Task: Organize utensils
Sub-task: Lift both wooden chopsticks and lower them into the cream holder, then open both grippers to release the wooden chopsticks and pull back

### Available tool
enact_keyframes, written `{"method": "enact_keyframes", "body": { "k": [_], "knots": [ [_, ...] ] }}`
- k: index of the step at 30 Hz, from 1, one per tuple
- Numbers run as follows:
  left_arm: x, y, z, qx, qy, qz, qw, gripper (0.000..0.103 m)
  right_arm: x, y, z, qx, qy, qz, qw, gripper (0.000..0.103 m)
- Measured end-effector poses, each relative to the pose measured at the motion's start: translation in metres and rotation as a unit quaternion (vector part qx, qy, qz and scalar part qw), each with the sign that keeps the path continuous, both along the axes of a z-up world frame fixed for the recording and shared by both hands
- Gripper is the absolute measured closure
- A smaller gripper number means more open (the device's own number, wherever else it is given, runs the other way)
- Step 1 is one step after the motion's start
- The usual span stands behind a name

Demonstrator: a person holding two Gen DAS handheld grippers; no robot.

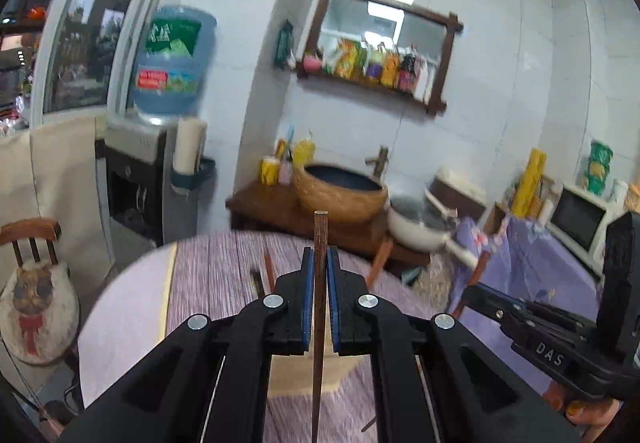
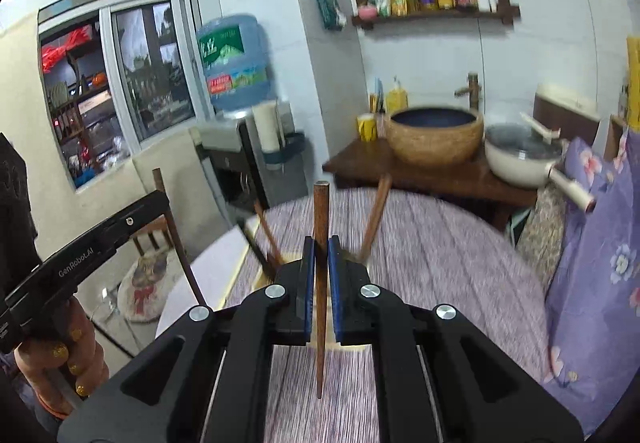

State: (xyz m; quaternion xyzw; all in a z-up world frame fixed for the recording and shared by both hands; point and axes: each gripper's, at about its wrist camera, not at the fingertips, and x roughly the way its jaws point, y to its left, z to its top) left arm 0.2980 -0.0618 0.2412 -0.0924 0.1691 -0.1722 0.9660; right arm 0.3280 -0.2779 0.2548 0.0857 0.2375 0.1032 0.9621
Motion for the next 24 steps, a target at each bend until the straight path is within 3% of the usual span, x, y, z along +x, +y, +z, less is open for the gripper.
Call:
{"method": "enact_keyframes", "body": {
  "k": [5, 9, 15, 24],
  "knots": [
    [0.021, 0.000, 0.043, -0.016, -0.058, 0.035, 0.9976, 0.096, 0.028, 0.001, 0.057, -0.003, -0.055, -0.033, 0.998, 0.095],
    [0.038, -0.008, 0.043, -0.017, -0.079, 0.052, 0.9954, 0.096, 0.052, 0.005, 0.063, -0.016, -0.065, -0.051, 0.996, 0.095],
    [0.060, -0.022, 0.001, 0.001, -0.063, 0.066, 0.9959, 0.096, 0.077, 0.018, 0.028, -0.036, -0.063, -0.065, 0.995, 0.095],
    [0.075, -0.022, -0.067, 0.020, -0.009, 0.062, 0.9979, 0.096, 0.097, 0.020, -0.041, -0.042, -0.014, -0.070, 0.997, 0.095]
  ]
}}
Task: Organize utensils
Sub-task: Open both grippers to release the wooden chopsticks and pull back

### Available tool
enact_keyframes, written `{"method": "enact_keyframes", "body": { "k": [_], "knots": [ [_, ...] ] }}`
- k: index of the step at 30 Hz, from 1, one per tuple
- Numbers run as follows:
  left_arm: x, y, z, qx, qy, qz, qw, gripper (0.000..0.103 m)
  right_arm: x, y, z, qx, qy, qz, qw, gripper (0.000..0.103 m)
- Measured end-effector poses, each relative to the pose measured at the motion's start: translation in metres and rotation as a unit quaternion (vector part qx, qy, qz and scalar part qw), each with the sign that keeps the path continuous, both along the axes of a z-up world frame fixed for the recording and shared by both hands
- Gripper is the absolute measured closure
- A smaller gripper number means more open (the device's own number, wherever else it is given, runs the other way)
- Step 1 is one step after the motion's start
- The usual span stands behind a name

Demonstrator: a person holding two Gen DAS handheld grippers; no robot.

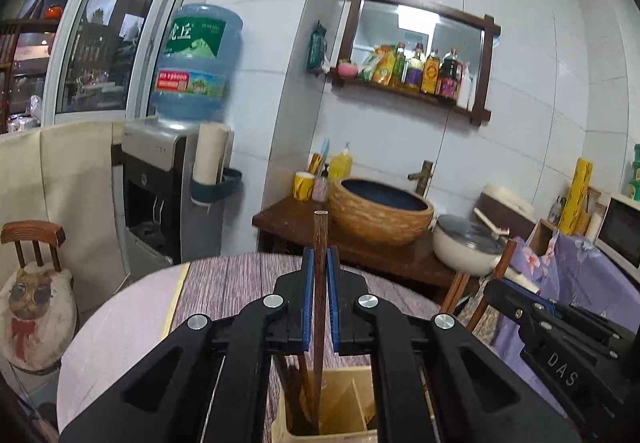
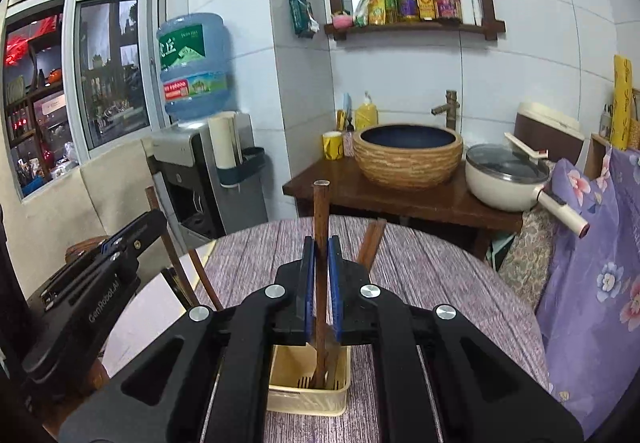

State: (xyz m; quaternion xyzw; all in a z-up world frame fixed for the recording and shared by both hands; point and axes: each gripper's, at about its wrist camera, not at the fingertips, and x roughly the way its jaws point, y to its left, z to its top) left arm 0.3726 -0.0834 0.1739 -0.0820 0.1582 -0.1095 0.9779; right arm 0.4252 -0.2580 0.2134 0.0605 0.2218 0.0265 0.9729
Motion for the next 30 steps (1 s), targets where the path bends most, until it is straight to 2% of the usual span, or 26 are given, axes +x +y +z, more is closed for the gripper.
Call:
{"method": "enact_keyframes", "body": {
  "k": [3, 7, 16, 17, 18, 19, 20, 22, 24, 25, 27, 28, 30],
  "knots": [
    [0.001, -0.002, -0.013, 0.011, 0.010, -0.002, 0.9999, 0.096, 0.003, -0.002, -0.019, 0.004, 0.016, 0.001, 1.000, 0.095],
    [0.001, -0.004, -0.026, 0.025, 0.013, -0.003, 0.9996, 0.096, 0.003, -0.002, -0.032, 0.002, 0.016, -0.001, 1.000, 0.095],
    [0.001, -0.006, -0.033, 0.033, 0.026, -0.022, 0.9989, 0.095, -0.003, -0.004, -0.034, 0.003, 0.009, 0.008, 1.000, 0.092],
    [-0.002, -0.005, -0.034, 0.036, 0.023, -0.022, 0.9988, 0.095, -0.004, -0.004, -0.034, 0.003, 0.009, 0.011, 1.000, 0.084],
    [-0.004, -0.004, -0.033, 0.038, 0.021, -0.022, 0.9988, 0.094, -0.005, -0.004, -0.034, 0.002, 0.008, 0.013, 1.000, 0.066],
    [-0.008, -0.003, -0.033, 0.038, 0.019, -0.023, 0.9988, 0.093, -0.009, -0.004, -0.033, 0.002, 0.003, 0.014, 1.000, 0.054],
    [-0.012, -0.001, -0.032, 0.036, 0.017, -0.024, 0.9989, 0.087, -0.014, -0.004, -0.031, 0.002, -0.010, 0.014, 1.000, 0.042],
    [-0.024, 0.007, -0.029, 0.028, 0.009, -0.022, 0.9993, 0.073, -0.027, -0.004, -0.027, -0.009, -0.029, 0.008, 1.000, 0.042],
    [-0.039, 0.017, -0.026, 0.019, -0.005, -0.014, 0.9997, 0.050, -0.036, -0.004, -0.024, -0.018, -0.034, 0.008, 0.999, 0.040],
    [-0.047, 0.022, -0.025, 0.015, -0.012, -0.011, 0.9998, 0.046, -0.043, -0.005, -0.023, -0.023, -0.040, 0.006, 0.999, 0.038],
    [-0.061, 0.032, -0.024, 0.009, -0.024, -0.008, 0.9996, 0.033, -0.061, -0.012, -0.023, -0.021, -0.053, -0.006, 0.998, 0.020],
    [-0.071, 0.040, -0.025, 0.008, -0.029, -0.004, 0.9995, 0.028, -0.069, -0.014, -0.024, -0.019, -0.058, -0.012, 0.998, 0.017],
    [-0.089, 0.053, -0.031, 0.002, -0.039, 0.009, 0.9992, 0.009, -0.091, -0.020, -0.030, -0.016, -0.068, -0.027, 0.997, 0.016]
  ]
}}
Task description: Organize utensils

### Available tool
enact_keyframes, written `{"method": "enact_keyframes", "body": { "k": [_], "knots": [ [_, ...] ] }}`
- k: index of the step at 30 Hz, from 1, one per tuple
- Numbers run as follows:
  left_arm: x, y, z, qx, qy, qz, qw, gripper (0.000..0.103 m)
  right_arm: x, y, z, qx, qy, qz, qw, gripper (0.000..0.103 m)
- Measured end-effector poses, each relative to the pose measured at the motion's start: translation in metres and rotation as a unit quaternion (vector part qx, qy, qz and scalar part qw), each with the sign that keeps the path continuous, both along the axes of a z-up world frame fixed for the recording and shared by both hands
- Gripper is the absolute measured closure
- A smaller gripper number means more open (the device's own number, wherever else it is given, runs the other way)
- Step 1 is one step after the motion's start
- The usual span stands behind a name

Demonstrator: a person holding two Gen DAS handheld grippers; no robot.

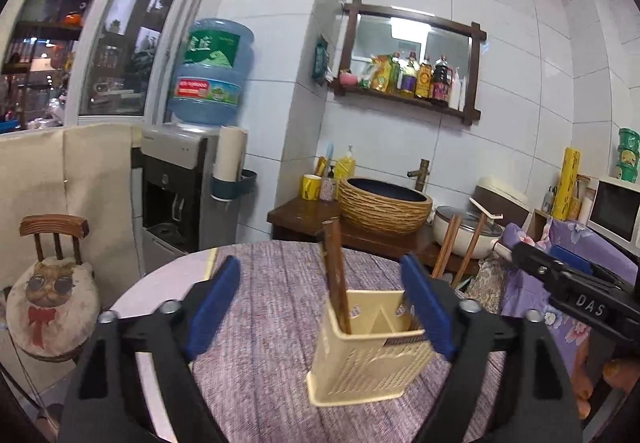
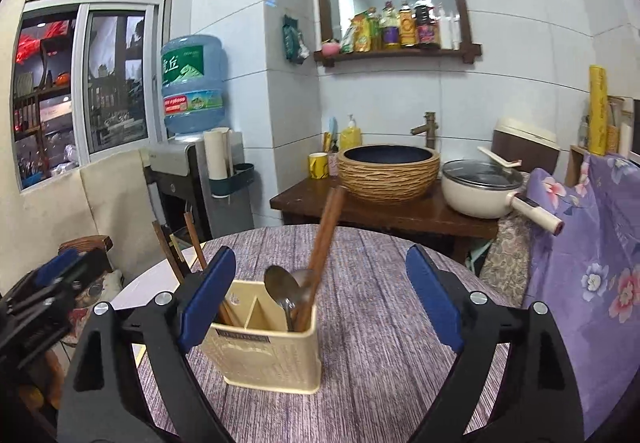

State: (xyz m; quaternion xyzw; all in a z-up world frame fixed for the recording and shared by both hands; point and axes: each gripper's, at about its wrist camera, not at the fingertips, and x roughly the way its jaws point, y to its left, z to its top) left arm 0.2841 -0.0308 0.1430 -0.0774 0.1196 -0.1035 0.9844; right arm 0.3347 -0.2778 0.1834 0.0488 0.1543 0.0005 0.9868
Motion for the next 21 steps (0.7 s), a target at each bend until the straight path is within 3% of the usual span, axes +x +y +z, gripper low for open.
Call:
{"method": "enact_keyframes", "body": {
  "k": [3, 7, 10, 16, 21],
  "knots": [
    [-0.030, 0.020, -0.015, -0.020, -0.011, 0.021, 0.9995, 0.005, -0.030, -0.004, -0.012, 0.001, -0.008, -0.016, 1.000, 0.006],
    [-0.070, 0.037, -0.040, -0.024, -0.002, 0.038, 0.9990, 0.005, -0.089, 0.005, -0.044, -0.011, -0.024, -0.025, 0.999, 0.006],
    [-0.108, 0.042, -0.063, -0.014, 0.001, 0.049, 0.9987, 0.005, -0.131, 0.017, -0.072, -0.031, -0.022, -0.026, 0.999, 0.006],
    [-0.179, 0.036, -0.099, 0.028, -0.001, 0.052, 0.9983, 0.005, -0.218, 0.036, -0.130, -0.025, -0.018, -0.033, 0.999, 0.006],
    [-0.230, 0.031, -0.111, 0.030, 0.000, 0.032, 0.9990, 0.005, -0.275, 0.043, -0.146, -0.036, -0.025, -0.024, 0.999, 0.006]
  ]
}}
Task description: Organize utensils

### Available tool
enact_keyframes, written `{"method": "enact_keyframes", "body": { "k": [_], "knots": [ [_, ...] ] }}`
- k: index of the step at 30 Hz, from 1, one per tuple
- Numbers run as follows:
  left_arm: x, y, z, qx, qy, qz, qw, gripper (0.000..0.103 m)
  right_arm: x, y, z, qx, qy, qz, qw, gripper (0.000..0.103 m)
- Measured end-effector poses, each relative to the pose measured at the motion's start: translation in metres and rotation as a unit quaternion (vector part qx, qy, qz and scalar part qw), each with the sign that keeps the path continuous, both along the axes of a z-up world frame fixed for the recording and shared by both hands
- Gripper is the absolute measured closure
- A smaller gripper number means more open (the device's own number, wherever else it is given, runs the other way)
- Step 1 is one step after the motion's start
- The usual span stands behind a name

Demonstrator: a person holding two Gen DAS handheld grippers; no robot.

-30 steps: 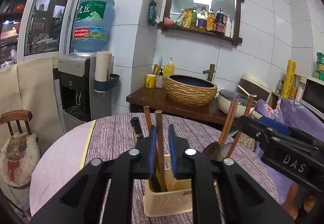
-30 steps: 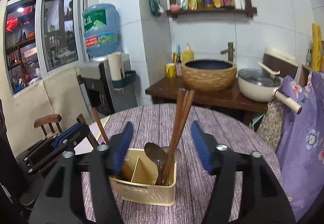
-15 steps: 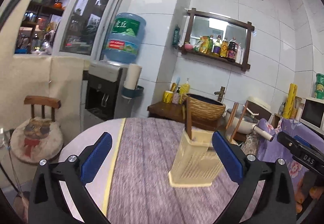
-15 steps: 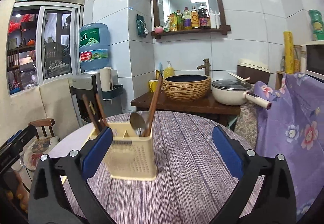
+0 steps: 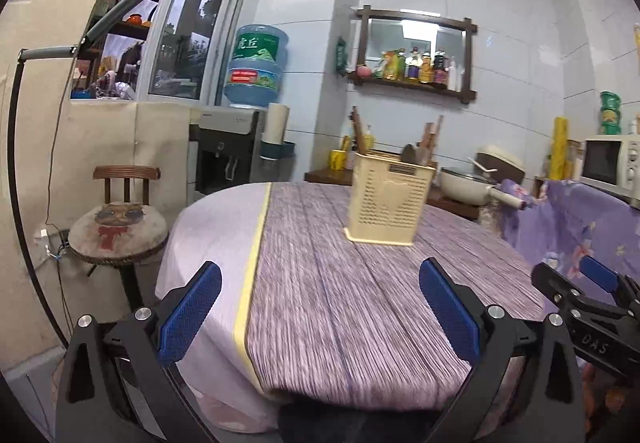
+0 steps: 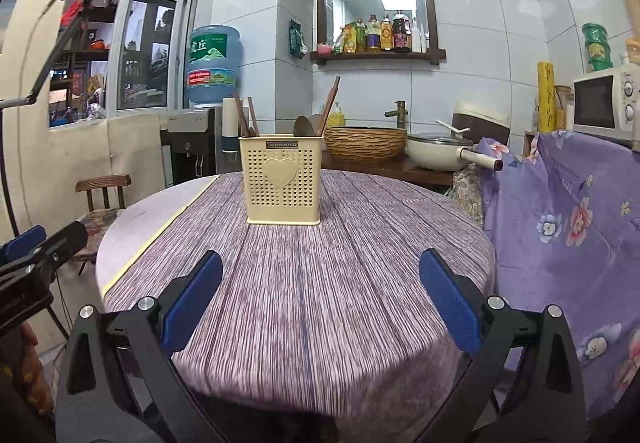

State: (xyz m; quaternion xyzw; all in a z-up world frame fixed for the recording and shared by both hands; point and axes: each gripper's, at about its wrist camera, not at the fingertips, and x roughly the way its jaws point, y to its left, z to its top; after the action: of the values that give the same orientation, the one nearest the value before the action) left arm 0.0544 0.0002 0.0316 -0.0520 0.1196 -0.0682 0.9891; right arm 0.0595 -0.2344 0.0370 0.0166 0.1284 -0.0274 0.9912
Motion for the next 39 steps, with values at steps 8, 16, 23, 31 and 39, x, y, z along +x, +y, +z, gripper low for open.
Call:
{"method": "enact_keyframes", "body": {
  "k": [8, 16, 23, 31, 39],
  "knots": [
    [-0.048, 0.007, -0.010, -0.010, 0.002, 0.002, 0.9999, 0.005, -0.082, 0.004, 0.008, 0.009, -0.049, 0.015, 0.999, 0.006],
    [-0.049, 0.009, -0.012, -0.018, 0.016, 0.015, 0.9996, 0.005, -0.091, 0.006, 0.012, 0.009, -0.046, 0.009, 0.999, 0.006],
    [-0.054, 0.012, -0.015, -0.021, 0.016, 0.021, 0.9994, 0.005, -0.086, 0.003, 0.012, 0.013, -0.043, 0.007, 0.999, 0.006],
    [-0.055, 0.012, -0.014, -0.022, 0.014, 0.023, 0.9994, 0.005, -0.084, 0.001, 0.011, 0.016, -0.038, 0.008, 0.999, 0.006],
    [-0.055, 0.013, -0.014, -0.024, 0.018, 0.021, 0.9993, 0.005, -0.084, 0.001, 0.010, 0.017, -0.037, 0.008, 0.999, 0.006]
  ]
}}
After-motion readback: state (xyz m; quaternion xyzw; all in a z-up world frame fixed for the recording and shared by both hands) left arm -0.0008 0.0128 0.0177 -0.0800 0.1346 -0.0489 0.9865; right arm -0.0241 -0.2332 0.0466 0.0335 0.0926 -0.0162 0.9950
